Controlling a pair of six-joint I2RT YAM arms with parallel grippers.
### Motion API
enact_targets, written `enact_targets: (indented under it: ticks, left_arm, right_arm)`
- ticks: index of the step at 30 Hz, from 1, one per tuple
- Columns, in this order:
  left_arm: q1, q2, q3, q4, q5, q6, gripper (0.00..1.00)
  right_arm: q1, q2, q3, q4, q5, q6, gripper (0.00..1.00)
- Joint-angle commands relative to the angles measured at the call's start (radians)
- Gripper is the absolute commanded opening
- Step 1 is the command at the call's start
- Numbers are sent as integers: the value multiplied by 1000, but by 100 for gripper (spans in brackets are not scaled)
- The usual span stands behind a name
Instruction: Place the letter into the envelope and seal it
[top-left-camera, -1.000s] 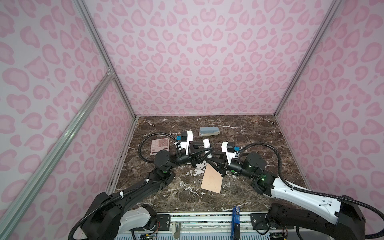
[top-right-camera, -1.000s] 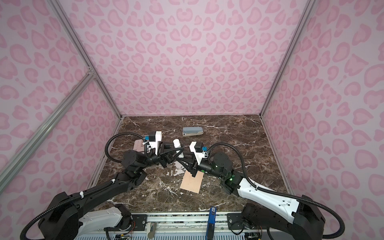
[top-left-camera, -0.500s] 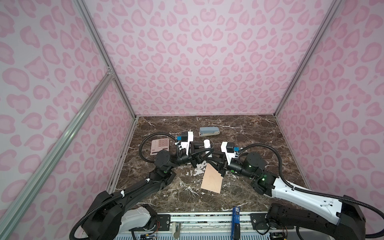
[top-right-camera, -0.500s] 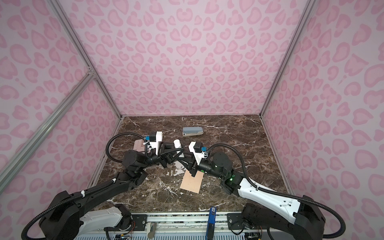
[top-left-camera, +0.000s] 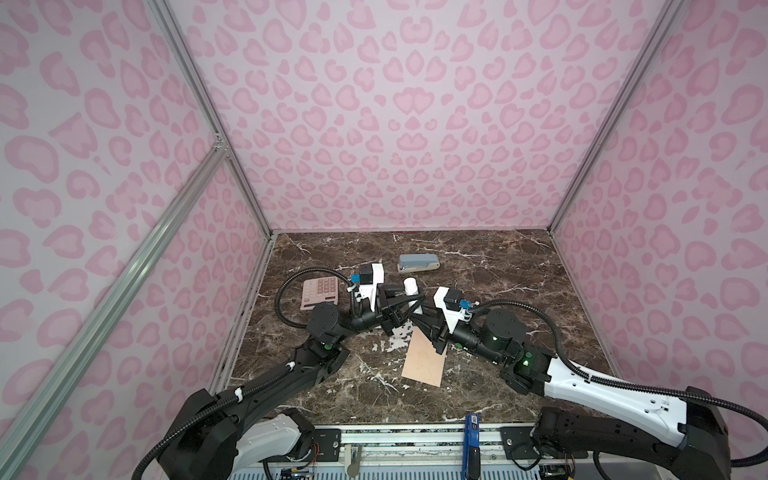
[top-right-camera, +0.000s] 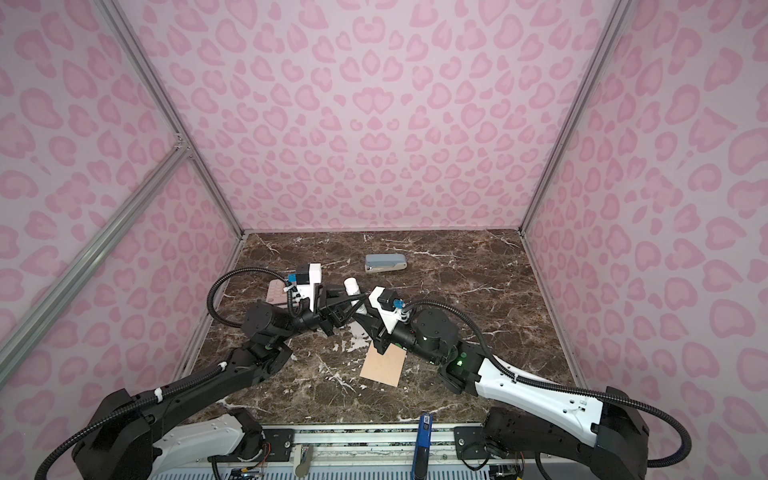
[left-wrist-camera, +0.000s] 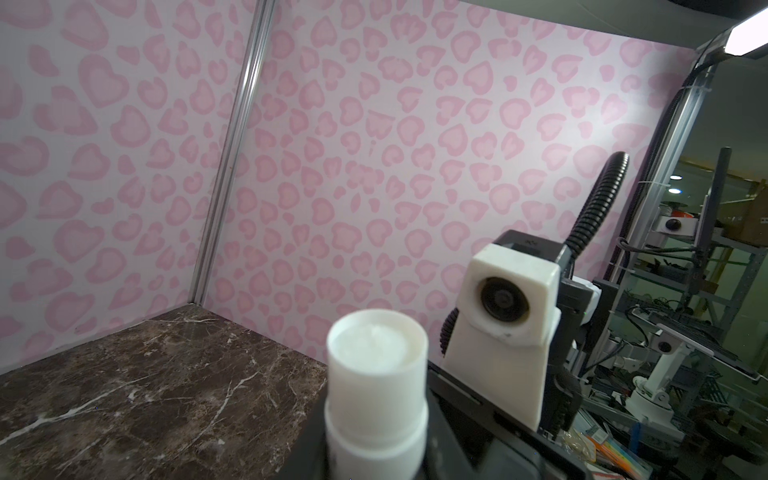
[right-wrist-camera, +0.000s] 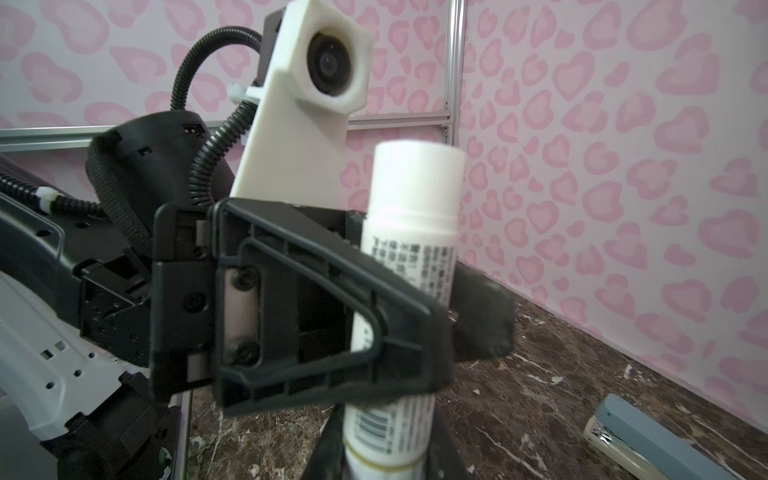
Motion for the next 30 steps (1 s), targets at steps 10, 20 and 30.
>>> enact_targets:
  ticks: [10,20,30]
  left_arm:
    - [-37,-13,0,-84,-141,75,4]
    - [-46,-16,-5,-82,-176,83,4]
    - [-46,-63,-30,-131,-237,109,4]
  right_arm:
    - [127,51,10,51,439,-93,9]
    - [219,167,46,149,689,-125,10]
    - [255,224,76,110,755,-128,36]
